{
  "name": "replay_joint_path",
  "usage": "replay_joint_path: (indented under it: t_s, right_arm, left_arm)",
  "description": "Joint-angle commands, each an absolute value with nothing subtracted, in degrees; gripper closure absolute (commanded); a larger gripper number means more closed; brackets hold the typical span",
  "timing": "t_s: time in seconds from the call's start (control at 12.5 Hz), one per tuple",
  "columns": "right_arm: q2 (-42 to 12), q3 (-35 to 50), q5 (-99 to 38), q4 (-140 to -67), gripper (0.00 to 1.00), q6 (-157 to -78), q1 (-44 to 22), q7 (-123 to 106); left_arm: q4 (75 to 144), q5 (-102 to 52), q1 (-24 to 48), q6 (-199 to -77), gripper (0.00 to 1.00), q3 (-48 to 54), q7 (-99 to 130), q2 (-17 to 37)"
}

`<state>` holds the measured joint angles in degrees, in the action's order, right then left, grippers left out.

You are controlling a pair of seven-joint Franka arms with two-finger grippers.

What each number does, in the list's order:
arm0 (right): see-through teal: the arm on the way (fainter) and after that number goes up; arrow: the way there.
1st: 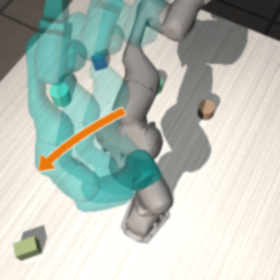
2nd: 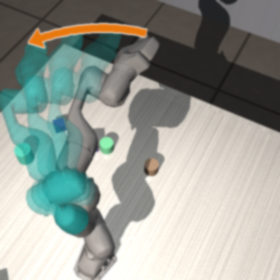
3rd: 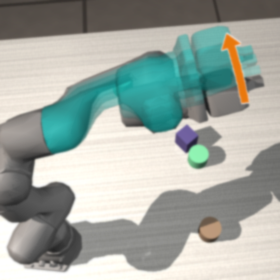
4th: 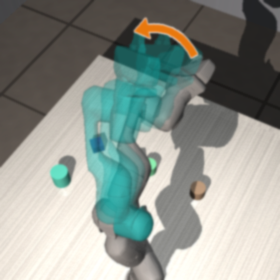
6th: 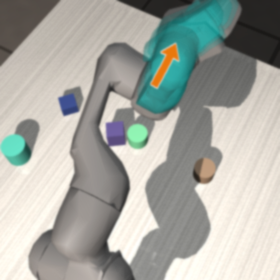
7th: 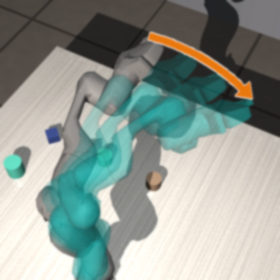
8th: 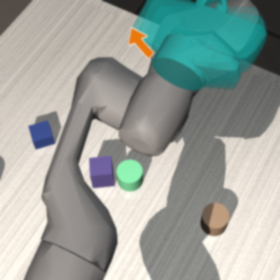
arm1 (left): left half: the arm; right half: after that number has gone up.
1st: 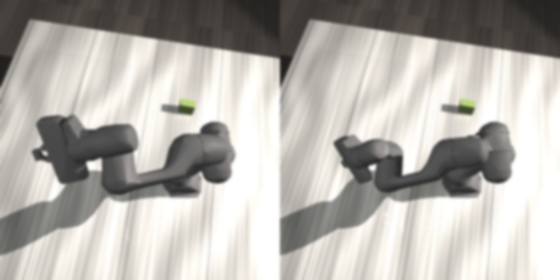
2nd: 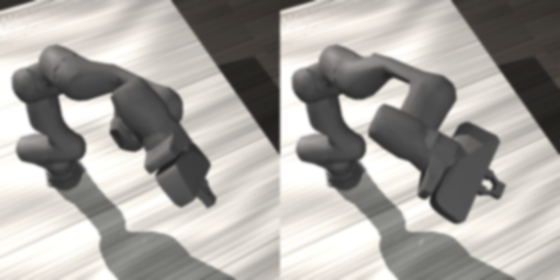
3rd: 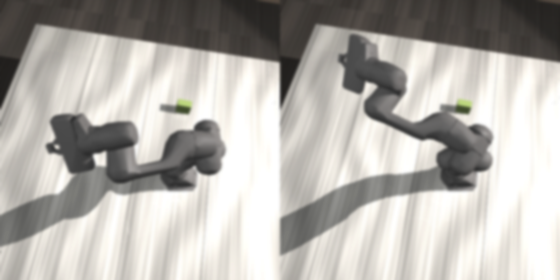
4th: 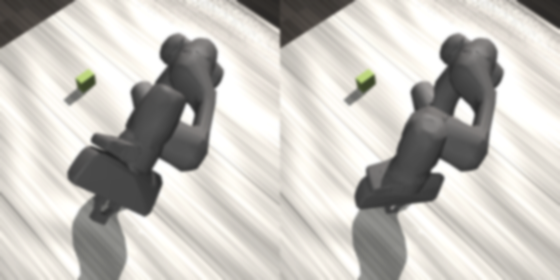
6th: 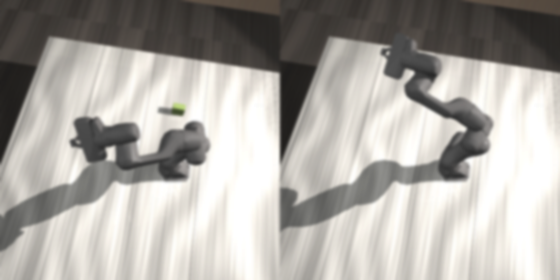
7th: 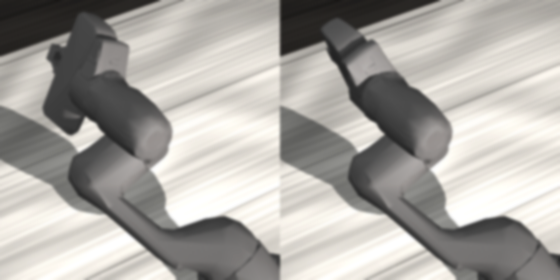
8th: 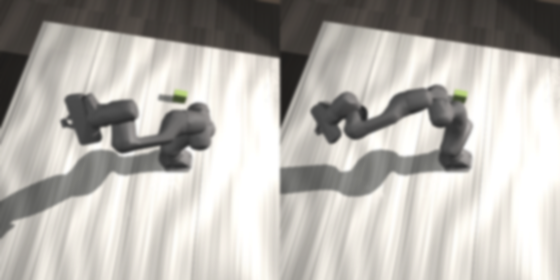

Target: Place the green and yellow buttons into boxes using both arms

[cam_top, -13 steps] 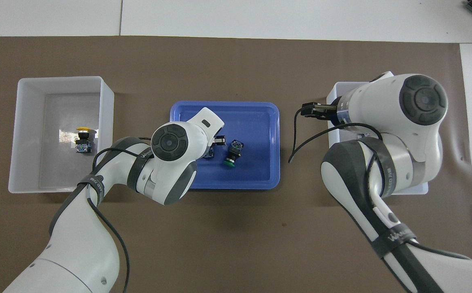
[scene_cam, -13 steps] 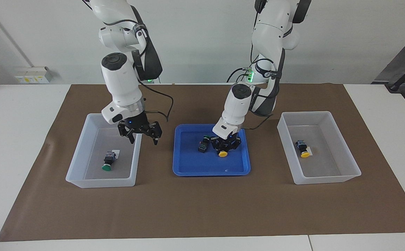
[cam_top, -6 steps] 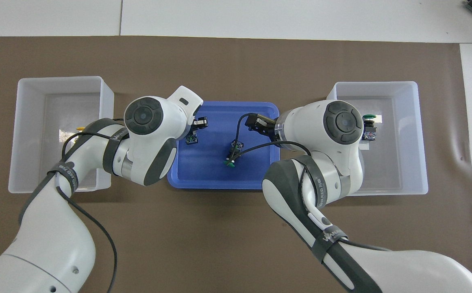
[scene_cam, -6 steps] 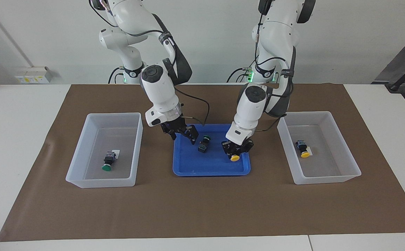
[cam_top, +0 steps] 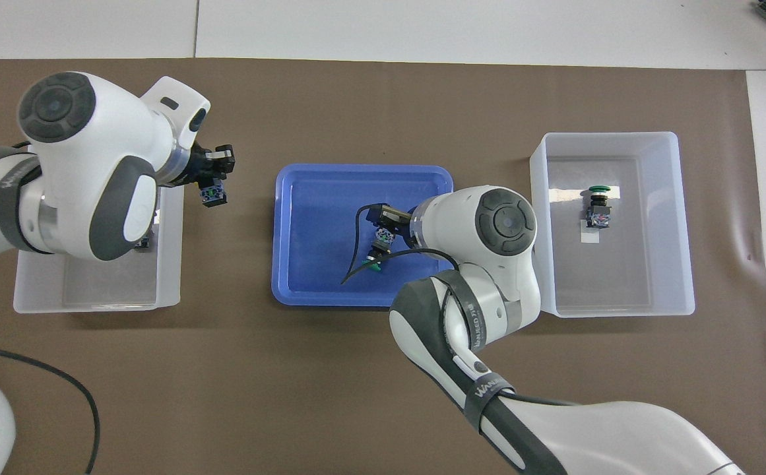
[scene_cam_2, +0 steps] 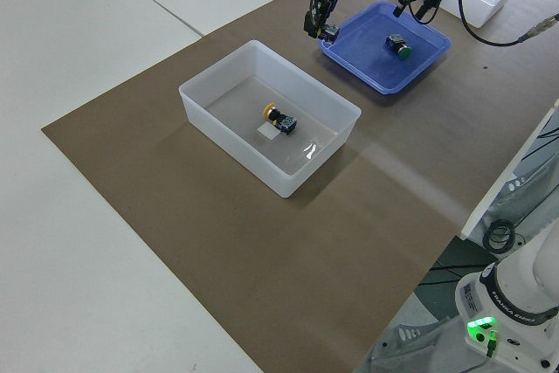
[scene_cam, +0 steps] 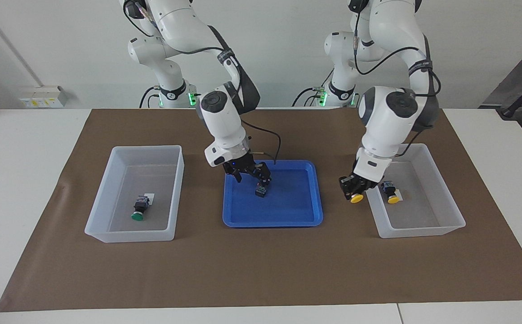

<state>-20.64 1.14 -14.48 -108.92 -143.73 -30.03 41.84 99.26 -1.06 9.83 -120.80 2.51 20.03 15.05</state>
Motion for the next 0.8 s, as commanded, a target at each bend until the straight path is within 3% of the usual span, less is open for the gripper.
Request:
replay_joint_path:
  t_s: [0.0, 0.24, 0.32, 0.4, 0.48, 0.56, 0.72]
  right_arm:
    - [-23.8, 1.1, -16.1, -109.0, 0.0, -147.6, -31.6, 39.7]
    - [-25.0, 1.0, -15.4, -109.1, 0.0, -147.9, -32.4, 39.6]
    - [-25.1, 1.0, -15.3, -109.2, 0.12, -147.9, -32.4, 39.6]
    - [-25.4, 1.0, -15.1, -109.6, 0.45, -148.2, -32.5, 39.7]
    - [-25.5, 1.0, -15.1, -109.8, 0.94, -148.3, -32.5, 40.0]
    - [-25.5, 1.0, -15.1, -109.8, 1.0, -148.2, -32.5, 40.4]
    - [-25.5, 0.8, -15.1, -109.3, 1.0, -147.7, -31.9, 40.3]
  left_arm:
    - [99.8, -0.9, 3.3, -116.9, 1.0, 3.2, 9.4, 13.0]
    - [100.5, -0.9, -2.8, -117.1, 1.0, 2.8, -2.7, 12.6]
    - [101.5, -0.9, -4.6, -117.6, 1.0, 2.8, -6.4, 12.3]
    - [103.5, -0.9, -6.3, -119.2, 1.0, 2.7, -10.1, 11.6]
    - [106.6, -0.9, -7.6, -122.1, 1.0, 2.7, -12.6, 10.6]
    - [109.5, -0.9, -8.4, -126.0, 1.0, 2.7, -13.6, 10.2]
    - [112.9, -0.8, -8.9, -130.7, 1.0, 2.6, -13.7, 10.8]
